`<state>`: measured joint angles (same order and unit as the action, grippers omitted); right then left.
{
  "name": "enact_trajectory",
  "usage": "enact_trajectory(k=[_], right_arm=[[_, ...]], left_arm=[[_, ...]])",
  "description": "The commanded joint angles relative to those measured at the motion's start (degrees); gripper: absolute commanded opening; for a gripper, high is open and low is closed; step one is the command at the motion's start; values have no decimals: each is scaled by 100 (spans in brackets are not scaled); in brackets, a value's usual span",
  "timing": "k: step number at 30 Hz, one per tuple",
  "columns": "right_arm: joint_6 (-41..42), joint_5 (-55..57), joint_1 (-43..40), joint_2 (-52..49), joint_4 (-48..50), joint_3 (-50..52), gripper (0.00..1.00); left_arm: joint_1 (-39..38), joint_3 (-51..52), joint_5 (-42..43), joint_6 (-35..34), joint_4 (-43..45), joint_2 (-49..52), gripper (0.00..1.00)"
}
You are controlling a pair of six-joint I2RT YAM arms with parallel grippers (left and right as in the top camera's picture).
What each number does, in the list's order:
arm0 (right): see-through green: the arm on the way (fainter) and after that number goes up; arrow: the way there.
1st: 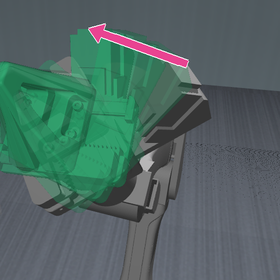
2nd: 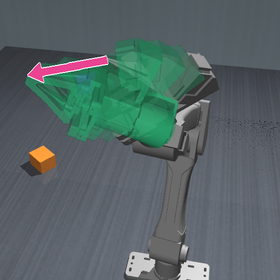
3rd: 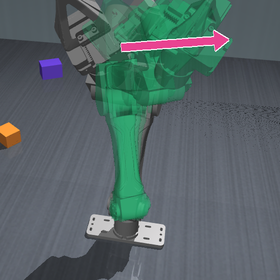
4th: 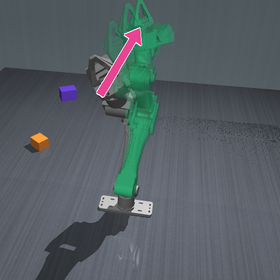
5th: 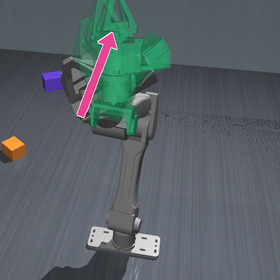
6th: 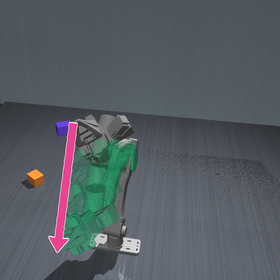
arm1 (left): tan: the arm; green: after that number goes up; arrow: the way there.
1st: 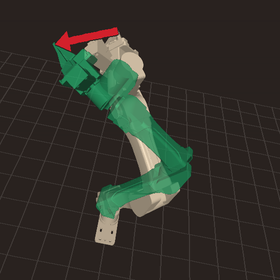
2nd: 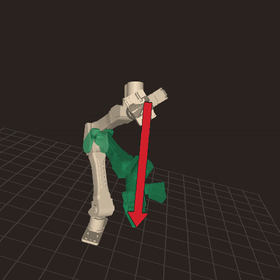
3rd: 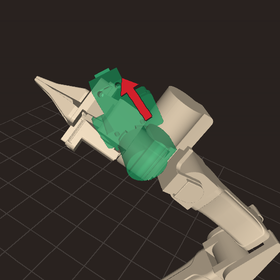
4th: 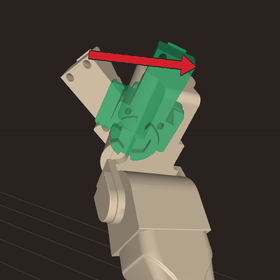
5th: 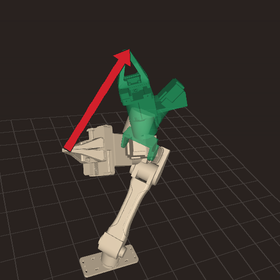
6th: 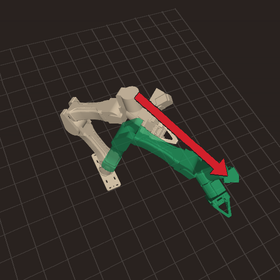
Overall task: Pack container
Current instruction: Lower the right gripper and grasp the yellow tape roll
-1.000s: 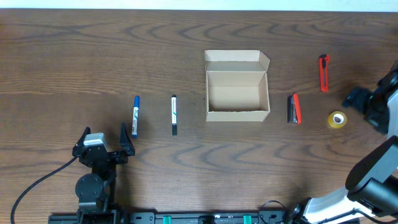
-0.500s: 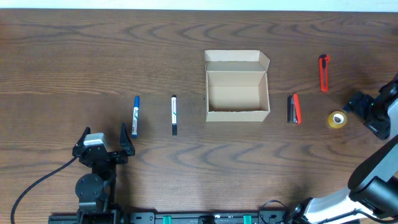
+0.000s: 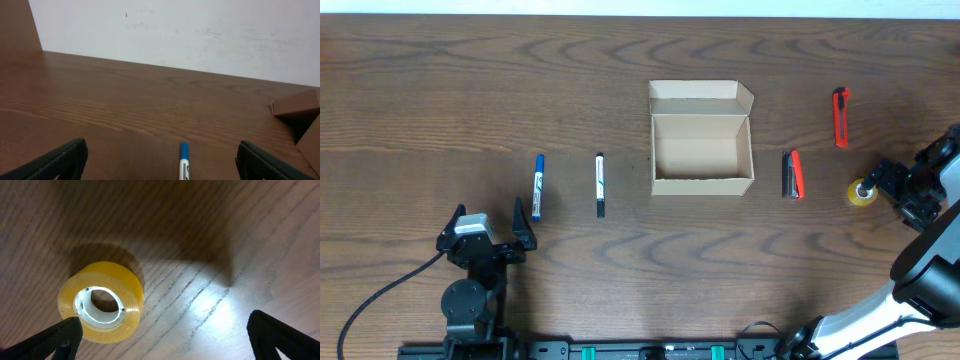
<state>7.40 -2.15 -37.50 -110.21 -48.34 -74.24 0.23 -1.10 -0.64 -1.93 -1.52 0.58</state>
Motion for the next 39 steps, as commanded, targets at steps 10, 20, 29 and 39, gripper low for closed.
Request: enact_trajectory(k=[10,20,29,39], right_arm=[[-37,234,-31,-20,17,11,99],[-20,494,-31,-39,-7,11,99],[-22,492,-31,-55,44,24,99],[-22,494,-31,-55,247,280,99]], left_arm=[[17,83,-81,-63,-278,-35,95],[17,83,-83,-63,-278,-35,95],[17,83,-81,-63,-278,-35,95],[17,83,-81,-61,-278,-35,95]])
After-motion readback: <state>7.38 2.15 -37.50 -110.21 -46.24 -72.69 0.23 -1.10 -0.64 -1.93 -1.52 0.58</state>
